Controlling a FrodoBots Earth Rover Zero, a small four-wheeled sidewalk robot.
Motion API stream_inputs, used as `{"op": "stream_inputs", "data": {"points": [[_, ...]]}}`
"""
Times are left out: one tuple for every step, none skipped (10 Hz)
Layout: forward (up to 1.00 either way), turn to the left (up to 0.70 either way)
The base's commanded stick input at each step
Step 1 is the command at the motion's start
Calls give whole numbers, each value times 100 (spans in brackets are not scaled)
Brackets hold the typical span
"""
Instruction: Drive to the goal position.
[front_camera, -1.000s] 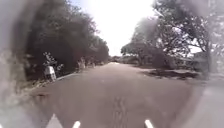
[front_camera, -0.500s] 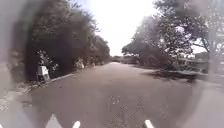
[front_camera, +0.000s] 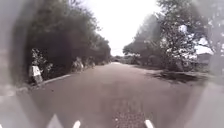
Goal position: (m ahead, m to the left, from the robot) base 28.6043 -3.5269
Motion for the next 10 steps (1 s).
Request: {"op": "stream_inputs", "data": {"points": [[85,-17],[85,0],[85,0],[85,0],[85,0],[85,0],[85,0],[85,0],[85,0],[85,0]]}}
